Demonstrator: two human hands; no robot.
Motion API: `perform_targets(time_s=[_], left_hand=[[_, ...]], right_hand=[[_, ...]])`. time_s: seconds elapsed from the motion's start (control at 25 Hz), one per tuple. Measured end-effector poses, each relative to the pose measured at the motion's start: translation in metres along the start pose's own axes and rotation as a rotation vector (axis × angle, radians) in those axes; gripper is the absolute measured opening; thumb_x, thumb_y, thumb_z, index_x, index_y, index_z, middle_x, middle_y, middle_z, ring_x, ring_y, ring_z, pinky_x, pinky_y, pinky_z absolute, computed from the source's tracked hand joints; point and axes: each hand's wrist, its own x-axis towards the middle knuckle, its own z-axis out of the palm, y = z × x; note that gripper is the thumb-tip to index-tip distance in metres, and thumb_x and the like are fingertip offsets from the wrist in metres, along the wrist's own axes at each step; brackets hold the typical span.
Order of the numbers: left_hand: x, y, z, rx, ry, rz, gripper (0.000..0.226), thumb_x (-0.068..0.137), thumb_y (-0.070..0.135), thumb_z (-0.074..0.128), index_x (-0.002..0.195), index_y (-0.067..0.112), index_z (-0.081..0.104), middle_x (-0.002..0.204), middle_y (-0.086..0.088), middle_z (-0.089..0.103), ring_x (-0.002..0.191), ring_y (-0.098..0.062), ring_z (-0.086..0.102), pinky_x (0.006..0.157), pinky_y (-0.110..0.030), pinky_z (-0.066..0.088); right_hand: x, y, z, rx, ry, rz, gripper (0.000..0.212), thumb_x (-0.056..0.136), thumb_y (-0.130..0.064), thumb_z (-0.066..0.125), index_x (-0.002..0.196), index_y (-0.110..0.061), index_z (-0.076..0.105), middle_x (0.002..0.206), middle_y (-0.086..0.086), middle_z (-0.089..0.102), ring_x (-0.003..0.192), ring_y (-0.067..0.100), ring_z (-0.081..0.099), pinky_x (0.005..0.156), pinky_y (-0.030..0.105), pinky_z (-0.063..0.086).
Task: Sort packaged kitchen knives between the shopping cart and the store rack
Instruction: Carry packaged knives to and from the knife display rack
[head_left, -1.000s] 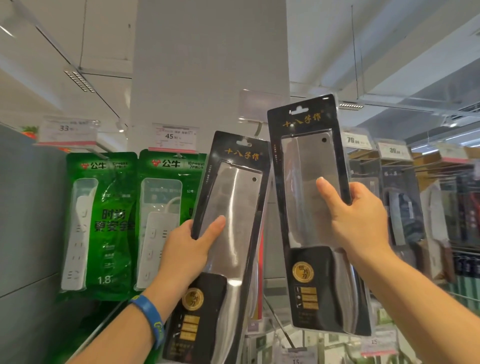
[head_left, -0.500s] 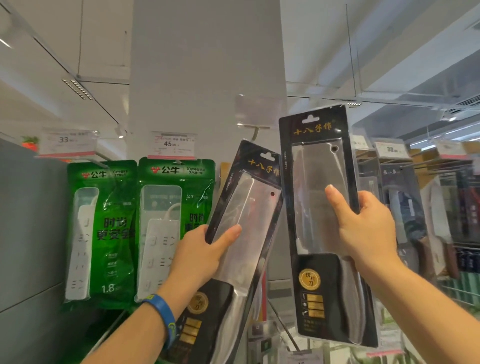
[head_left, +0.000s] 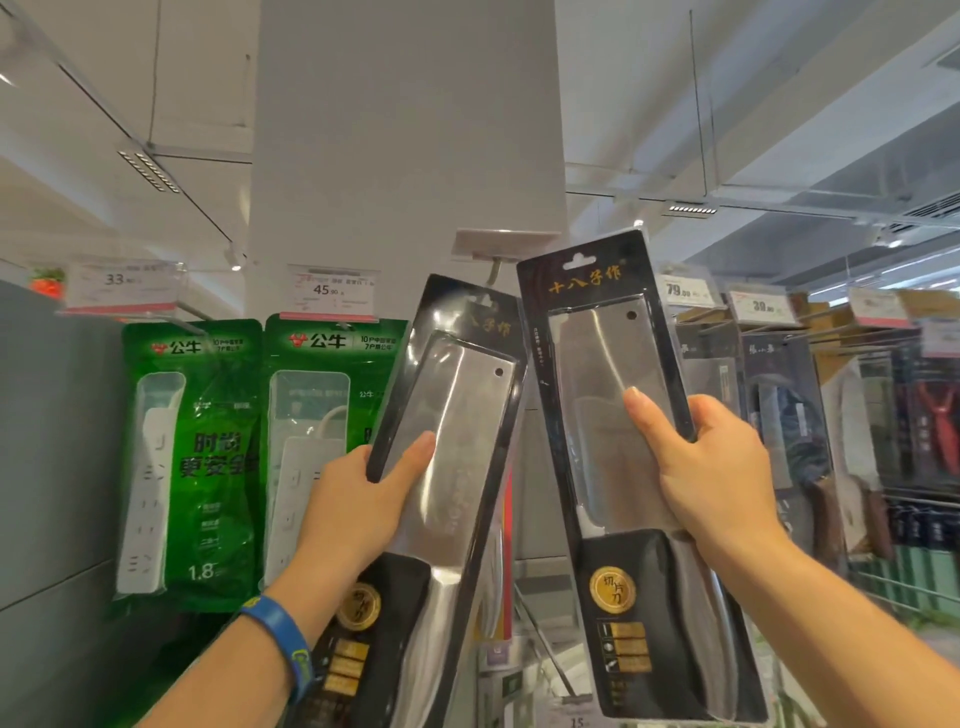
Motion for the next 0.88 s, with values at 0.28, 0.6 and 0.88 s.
perform_targets(time_s=[0.28, 0.6, 0.88], left_hand=[[-0.007, 0.01, 0.008, 0.131, -0.102, 0.052, 0.069, 0.064, 0.091, 0.05, 0.092, 0.03, 0.068, 0.085, 0.011, 0.072, 0.077, -0.009, 0.068, 0.072, -0.04, 0.06], [-0.001, 0.001, 0.008, 0.104, 0.015, -0.014, 0.065, 0.067, 0.088, 0.05, 0.083, 0.028, 0.067, 0.078, 0.01, 0.072, 0.075, -0.011, 0.068, 0.073, -0.038, 0.058], [0.023, 0.01, -0.013, 0.402, 0.065, 0.032, 0.059, 0.077, 0.083, 0.049, 0.075, 0.024, 0.06, 0.065, 0.005, 0.063, 0.061, -0.013, 0.059, 0.05, -0.027, 0.038]], right_hand=[[0.0, 0.003, 0.006, 0.081, -0.04, 0.062, 0.056, 0.088, -0.067, 0.062, 0.08, -0.012, 0.057, 0.077, -0.006, 0.056, 0.073, 0.016, 0.05, 0.063, 0.036, 0.041], [-0.006, 0.001, 0.0, 0.083, 0.018, 0.067, 0.062, 0.088, -0.063, 0.065, 0.065, -0.018, 0.029, 0.062, -0.004, 0.025, 0.055, 0.012, 0.022, 0.052, 0.036, 0.022], [-0.009, -0.001, 0.008, 0.107, -0.027, 0.072, 0.052, 0.089, -0.058, 0.066, 0.064, -0.026, 0.034, 0.062, -0.012, 0.033, 0.057, 0.007, 0.031, 0.052, 0.03, 0.027]])
